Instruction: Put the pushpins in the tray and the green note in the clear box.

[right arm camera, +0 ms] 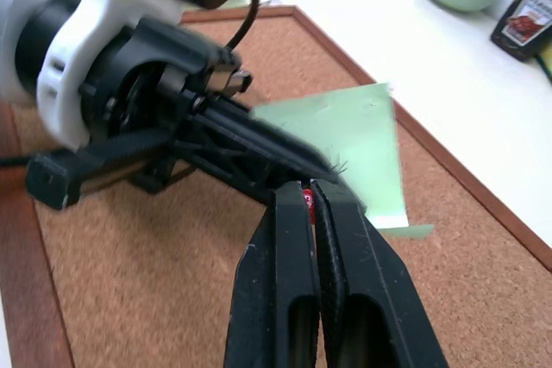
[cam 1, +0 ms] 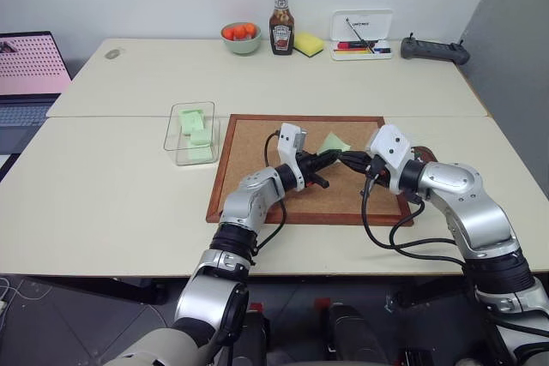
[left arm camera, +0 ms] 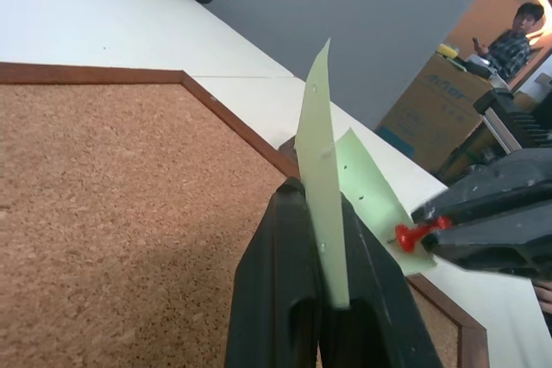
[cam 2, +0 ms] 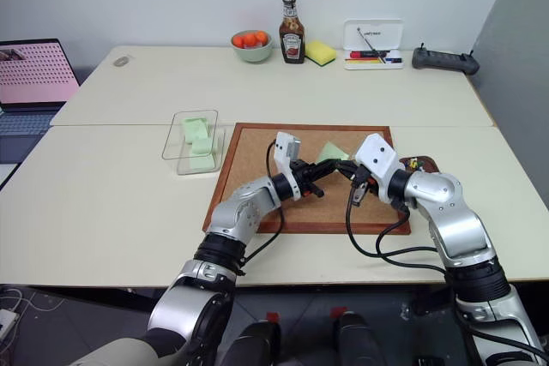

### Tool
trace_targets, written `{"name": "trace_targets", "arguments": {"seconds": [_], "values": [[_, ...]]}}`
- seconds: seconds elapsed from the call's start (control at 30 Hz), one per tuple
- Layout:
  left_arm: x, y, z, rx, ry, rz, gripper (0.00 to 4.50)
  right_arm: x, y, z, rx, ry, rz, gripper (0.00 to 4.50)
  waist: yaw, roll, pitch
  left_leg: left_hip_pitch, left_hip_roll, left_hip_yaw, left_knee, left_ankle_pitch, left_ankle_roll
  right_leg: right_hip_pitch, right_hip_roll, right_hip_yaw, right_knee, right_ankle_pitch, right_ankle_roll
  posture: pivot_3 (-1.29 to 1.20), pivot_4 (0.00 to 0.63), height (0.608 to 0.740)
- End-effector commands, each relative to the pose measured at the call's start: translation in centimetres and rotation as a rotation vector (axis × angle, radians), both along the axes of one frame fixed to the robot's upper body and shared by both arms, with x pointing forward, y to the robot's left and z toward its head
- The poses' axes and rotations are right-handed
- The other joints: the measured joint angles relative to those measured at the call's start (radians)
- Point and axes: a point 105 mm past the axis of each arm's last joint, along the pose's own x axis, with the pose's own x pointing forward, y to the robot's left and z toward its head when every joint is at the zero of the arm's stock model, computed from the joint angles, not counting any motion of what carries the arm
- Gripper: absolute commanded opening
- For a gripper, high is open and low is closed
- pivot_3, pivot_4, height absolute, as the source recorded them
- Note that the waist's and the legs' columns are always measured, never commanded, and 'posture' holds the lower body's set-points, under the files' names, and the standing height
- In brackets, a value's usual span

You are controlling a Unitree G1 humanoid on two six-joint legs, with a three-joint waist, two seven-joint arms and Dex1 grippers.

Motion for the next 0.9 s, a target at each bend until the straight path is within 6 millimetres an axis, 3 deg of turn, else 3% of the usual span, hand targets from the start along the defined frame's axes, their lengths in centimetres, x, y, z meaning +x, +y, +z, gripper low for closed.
{"name": "trace_targets", "arguments": {"seconds": [0.03,0.9], "values": [[0.2,-0.3,1.0,0.007,-0.055,0.001,0.05,0.1,-0.2,2.2,0.061,-0.057,-0.026,0.0,0.0,0.0,0.0,0.0,0.0,0.0,0.0,0.0,0.0,0.0,0.0,0.0,0.0,0.0,0.0,0.0,0.15,0.74],[0.5,0.7,1.1,0.031,-0.11,0.032,0.05,0.2,-2.8,3.6,0.308,0.05,-0.191,0.0,0.0,0.0,0.0,0.0,0.0,0.0,0.0,0.0,0.0,0.0,0.0,0.0,0.0,0.0,0.0,0.0,0.15,0.74]]}}
